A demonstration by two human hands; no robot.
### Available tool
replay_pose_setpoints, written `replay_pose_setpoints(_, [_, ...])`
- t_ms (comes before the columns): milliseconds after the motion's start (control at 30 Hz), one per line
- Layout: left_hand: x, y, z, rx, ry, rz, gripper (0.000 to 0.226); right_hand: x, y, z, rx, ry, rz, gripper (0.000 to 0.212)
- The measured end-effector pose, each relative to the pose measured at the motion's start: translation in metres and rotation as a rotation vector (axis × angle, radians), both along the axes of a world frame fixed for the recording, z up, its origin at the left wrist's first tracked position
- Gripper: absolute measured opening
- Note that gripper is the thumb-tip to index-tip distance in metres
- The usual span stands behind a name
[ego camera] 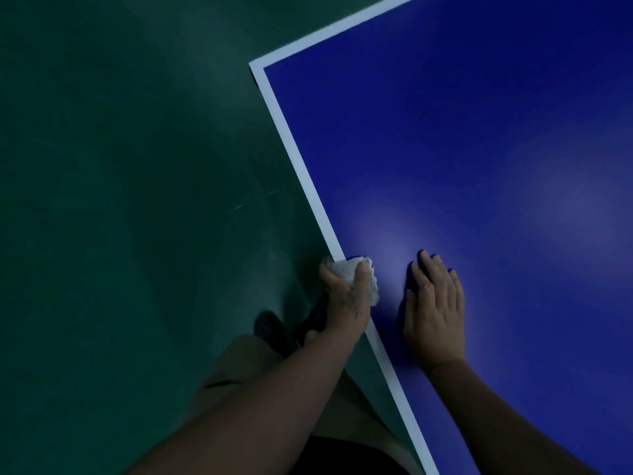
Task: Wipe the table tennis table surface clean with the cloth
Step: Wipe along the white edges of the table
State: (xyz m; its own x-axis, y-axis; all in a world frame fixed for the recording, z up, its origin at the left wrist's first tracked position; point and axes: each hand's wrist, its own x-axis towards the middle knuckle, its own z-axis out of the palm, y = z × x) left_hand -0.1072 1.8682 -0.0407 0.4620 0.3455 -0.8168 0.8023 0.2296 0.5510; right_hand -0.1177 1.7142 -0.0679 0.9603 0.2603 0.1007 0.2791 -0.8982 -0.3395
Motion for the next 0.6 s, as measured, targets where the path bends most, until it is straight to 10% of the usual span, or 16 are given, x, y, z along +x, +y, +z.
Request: replay_pose_setpoints(600, [0.131, 0.095, -0.017, -0.009, -0.111, 0.117, 0.063, 0.207, 0.163, 0.006, 0.099, -0.035, -0.069, 0.041])
